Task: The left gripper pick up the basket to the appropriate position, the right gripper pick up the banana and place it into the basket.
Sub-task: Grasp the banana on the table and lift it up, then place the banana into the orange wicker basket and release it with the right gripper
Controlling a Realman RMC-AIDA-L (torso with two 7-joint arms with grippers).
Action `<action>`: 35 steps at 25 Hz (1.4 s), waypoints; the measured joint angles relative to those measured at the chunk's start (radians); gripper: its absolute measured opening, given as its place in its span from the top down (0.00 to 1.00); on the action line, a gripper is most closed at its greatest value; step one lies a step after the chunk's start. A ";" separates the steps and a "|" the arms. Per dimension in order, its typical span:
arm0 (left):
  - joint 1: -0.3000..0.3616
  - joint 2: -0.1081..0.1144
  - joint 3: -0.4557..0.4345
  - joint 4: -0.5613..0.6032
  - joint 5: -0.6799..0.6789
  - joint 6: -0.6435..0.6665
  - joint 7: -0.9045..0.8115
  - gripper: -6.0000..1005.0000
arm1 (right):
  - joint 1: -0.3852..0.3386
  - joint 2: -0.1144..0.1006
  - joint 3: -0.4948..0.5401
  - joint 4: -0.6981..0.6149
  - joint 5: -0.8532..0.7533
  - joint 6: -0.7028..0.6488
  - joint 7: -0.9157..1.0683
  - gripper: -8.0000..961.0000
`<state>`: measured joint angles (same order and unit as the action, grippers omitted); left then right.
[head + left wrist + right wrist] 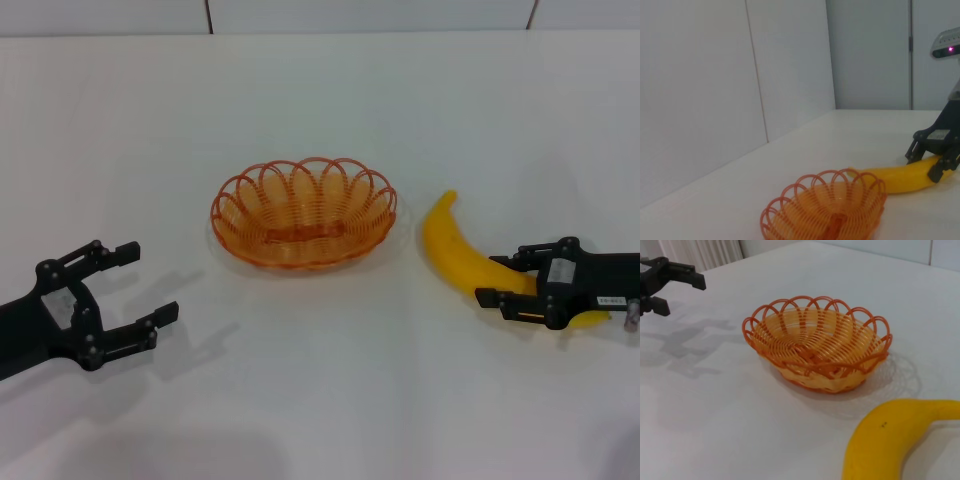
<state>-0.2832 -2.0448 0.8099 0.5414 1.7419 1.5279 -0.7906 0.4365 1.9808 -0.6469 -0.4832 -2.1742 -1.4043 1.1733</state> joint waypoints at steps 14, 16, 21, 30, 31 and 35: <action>0.004 0.000 0.000 0.000 -0.010 0.002 0.002 0.17 | 0.005 0.013 0.007 -0.066 0.246 -0.066 -0.046 0.48; 0.002 0.000 0.004 -0.002 -0.008 0.002 0.002 0.17 | 0.029 0.029 -0.012 -0.067 0.320 -0.085 -0.105 0.48; -0.024 0.000 0.008 -0.033 -0.004 -0.002 0.002 0.17 | 0.143 0.055 -0.107 -0.005 0.375 -0.075 -0.225 0.49; -0.103 0.000 0.022 -0.095 0.013 0.003 0.004 0.17 | 0.290 0.064 -0.280 0.170 0.384 0.198 -0.257 0.49; -0.106 0.001 0.026 -0.098 0.014 0.004 0.004 0.17 | 0.292 0.065 -0.286 0.175 0.384 0.210 -0.253 0.49; -0.105 0.001 0.027 -0.099 0.010 0.005 0.004 0.17 | 0.290 0.066 -0.304 0.177 0.385 0.214 -0.211 0.47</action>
<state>-0.3885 -2.0439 0.8372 0.4422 1.7523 1.5331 -0.7869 0.7267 2.0472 -0.9508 -0.3061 -1.7893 -1.1903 0.9620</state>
